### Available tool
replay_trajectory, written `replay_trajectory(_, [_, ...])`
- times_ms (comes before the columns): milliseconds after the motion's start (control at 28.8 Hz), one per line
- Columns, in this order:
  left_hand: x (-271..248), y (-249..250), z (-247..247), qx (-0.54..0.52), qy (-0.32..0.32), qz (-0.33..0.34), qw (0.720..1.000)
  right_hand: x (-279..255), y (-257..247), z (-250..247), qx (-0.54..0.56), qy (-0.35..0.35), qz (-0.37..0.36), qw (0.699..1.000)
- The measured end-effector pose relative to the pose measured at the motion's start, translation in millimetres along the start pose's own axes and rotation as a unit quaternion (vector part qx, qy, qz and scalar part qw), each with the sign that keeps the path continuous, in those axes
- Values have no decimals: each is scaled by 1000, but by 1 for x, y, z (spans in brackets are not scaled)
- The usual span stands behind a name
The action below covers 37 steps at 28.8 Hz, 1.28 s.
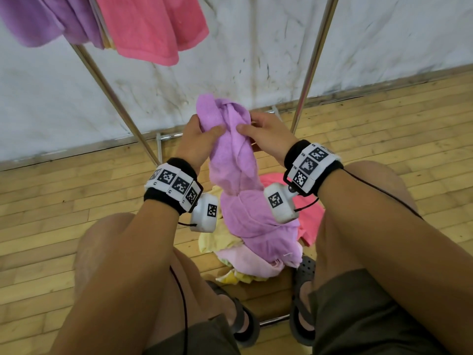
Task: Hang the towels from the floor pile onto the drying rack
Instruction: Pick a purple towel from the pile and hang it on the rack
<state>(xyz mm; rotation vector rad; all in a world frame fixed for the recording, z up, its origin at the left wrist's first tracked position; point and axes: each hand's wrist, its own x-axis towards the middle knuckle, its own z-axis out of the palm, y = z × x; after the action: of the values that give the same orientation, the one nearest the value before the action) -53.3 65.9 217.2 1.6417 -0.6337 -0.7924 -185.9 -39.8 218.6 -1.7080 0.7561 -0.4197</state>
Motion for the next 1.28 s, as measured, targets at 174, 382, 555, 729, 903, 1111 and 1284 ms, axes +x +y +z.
replay_trajectory(174, [-2, -3, 1, 111, -50, 33, 992, 3, 0, 3, 110, 30, 13, 993])
replay_trajectory(382, [-8, -2, 3, 158, -81, 115, 977, -2, -3, 7, 138, -56, -3, 989])
replay_trajectory(555, [-8, -3, 4, 132, -40, 84, 987, -2, -5, 4, 214, -62, 13, 975])
replay_trajectory(729, [-1, -1, 0, 84, 33, 78, 993, 0, -1, 1, 42, -75, 31, 996])
replay_trajectory(903, [0, 6, -3, 50, 10, 65, 997, 1, 7, 6, -32, -43, 13, 998])
replay_trajectory(1111, [-5, -1, 6, 155, -100, 45, 982, -4, -2, 2, 103, -12, -12, 994])
replay_trajectory(1284, [-2, -1, 3, 130, -30, 65, 989, 0, -2, 1, 135, -6, -11, 991])
